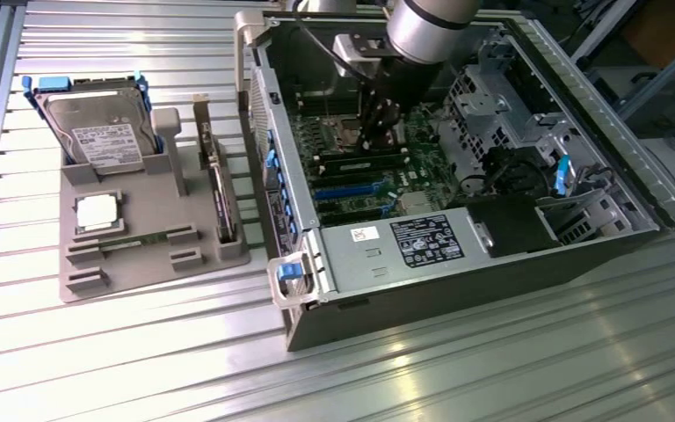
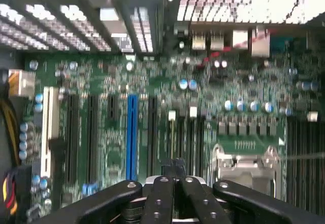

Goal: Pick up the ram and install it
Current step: 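Press down the ram until it locks into place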

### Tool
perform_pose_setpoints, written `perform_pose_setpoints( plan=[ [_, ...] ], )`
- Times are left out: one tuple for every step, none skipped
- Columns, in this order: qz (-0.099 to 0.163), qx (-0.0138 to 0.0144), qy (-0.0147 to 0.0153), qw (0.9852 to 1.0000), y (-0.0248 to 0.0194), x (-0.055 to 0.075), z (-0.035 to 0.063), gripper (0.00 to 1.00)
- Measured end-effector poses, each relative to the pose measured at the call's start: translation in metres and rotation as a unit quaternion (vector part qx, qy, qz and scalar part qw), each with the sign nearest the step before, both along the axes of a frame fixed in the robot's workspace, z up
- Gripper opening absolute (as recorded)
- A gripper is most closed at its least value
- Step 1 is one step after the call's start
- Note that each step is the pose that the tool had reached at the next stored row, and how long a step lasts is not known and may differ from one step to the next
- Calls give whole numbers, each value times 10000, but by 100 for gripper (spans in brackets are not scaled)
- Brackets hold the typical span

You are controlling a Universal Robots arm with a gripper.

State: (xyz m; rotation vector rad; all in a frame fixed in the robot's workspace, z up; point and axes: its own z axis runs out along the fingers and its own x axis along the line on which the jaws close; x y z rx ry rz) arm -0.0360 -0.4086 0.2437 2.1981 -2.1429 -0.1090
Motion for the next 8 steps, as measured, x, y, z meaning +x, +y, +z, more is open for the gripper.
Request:
perform_pose_setpoints(
  plan=[
    [0,0,13,10000,0,75,0,10],
    [0,0,21,10000,0,129,0,10],
    [-1,0,31,10000,-1,204,0,10],
    [0,1,44,10000,0,300,-1,10],
    [0,1,53,10000,1,376,-1,10],
    [0,-1,62,10000,0,440,1,10],
    [0,1,68,10000,0,488,0,10],
    [0,1,73,10000,0,526,0,10]
  ],
)
